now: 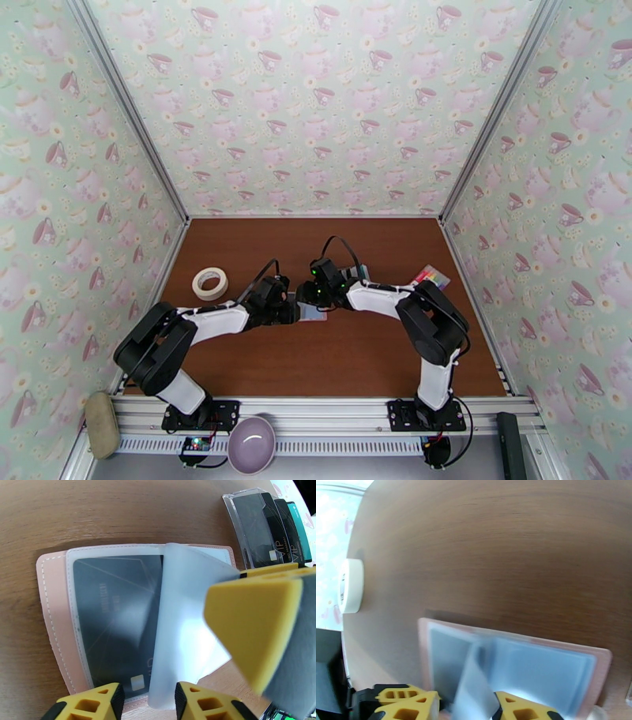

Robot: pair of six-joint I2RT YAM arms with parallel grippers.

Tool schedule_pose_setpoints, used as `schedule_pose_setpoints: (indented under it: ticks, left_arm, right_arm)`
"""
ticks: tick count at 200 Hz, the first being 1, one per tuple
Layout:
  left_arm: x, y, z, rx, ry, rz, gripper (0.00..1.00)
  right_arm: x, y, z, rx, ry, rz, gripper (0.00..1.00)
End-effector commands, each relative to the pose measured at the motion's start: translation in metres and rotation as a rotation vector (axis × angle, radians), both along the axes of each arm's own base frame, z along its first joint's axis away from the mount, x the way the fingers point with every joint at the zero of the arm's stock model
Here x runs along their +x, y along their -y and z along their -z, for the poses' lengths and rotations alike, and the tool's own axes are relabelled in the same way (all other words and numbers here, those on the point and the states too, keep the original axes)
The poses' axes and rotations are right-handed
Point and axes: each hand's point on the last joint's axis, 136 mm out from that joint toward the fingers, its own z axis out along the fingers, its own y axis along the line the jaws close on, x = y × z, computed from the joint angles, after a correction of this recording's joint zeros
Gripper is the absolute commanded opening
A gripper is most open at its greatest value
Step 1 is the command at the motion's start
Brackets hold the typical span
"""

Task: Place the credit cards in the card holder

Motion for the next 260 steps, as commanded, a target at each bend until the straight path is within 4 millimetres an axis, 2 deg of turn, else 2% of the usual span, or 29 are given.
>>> schedule_pose_setpoints:
  ticks: [1, 71, 150, 230, 260]
  left_arm:
    - [-0.016, -0.024, 0.026, 0.122, -0.097, -0.026, 0.45]
    - [0.004, -0.009, -0.017, 0.074, -0.025, -0.015, 0.55]
    - [0.009, -0.008, -0.044, 0.045, 0.033, -0.020, 0.56]
    - [0.009, -0.025, -0.055, 0.042, 0.092, -0.076, 0.55]
    - [0.007, -0.021, -0.052, 0.020, 0.085, -0.060, 0.45]
  right_arm:
    - [0.005, -0.015, -0.018, 0.054, 0.024, -0.011, 0.41]
    - [0.003, -0.026, -0.030, 0.105, 0.023, -0.020, 0.40]
    - [0.001, -0.042, -0.031, 0.163, -0.003, -0.038, 0.40]
    - [-0.003, -0.053, -0.015, 0.183, -0.047, -0.051, 0.40]
    - [-0.005, -0.057, -0.006, 0.193, -0.072, -0.055, 0.40]
